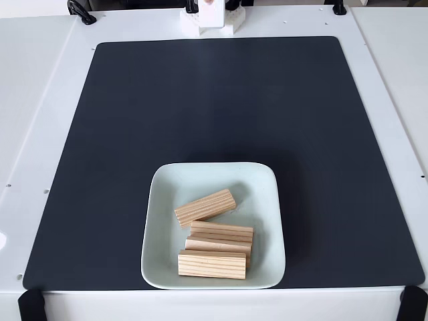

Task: Pick up the wooden block and place them on the plate.

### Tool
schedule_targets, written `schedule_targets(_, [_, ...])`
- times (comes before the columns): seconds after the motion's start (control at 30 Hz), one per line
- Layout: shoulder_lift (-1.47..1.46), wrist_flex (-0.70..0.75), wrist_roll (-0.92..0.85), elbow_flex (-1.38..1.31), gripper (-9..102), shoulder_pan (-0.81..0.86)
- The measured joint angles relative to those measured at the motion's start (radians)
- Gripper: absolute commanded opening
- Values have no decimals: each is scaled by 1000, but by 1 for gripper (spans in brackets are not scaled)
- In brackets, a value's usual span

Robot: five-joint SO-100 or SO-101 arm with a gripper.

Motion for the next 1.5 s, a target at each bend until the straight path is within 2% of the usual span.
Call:
schedule_targets(0.37, [600,0,0,293,0,11])
schedule_targets(0.6, [638,-11,115,417,0,20])
schedule_targets(0.77, [638,0,133,549,0,14])
schedule_targets(1.27, [640,615,72,566,0,-28])
schedule_targets(1.5, [640,672,72,566,0,-28])
